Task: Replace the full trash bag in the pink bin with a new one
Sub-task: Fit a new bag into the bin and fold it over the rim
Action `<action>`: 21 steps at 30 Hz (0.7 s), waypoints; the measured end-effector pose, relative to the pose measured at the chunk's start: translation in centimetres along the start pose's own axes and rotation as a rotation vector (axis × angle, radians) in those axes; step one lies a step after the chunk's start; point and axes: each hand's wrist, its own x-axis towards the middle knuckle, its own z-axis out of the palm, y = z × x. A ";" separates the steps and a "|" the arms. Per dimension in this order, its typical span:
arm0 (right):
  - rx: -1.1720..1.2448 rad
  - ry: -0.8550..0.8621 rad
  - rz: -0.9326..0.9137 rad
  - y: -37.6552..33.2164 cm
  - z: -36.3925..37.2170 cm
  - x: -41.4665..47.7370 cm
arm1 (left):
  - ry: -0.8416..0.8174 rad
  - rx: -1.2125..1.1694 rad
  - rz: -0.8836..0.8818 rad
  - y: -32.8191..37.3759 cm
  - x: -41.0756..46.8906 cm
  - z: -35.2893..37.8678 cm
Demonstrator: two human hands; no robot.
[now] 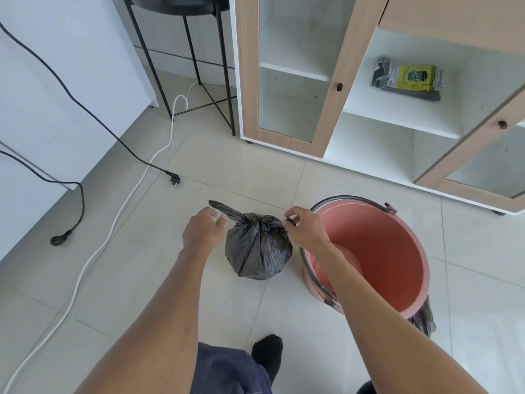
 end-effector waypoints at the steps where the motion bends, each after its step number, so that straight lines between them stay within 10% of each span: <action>1: 0.006 0.004 0.004 0.3 -0.6 -0.2 | -0.010 0.014 0.016 0.4 -0.2 0.0; 21: 0.000 0.359 0.387 19.4 -18.3 -10.9 | -0.276 0.046 0.580 18.1 -11.5 11.1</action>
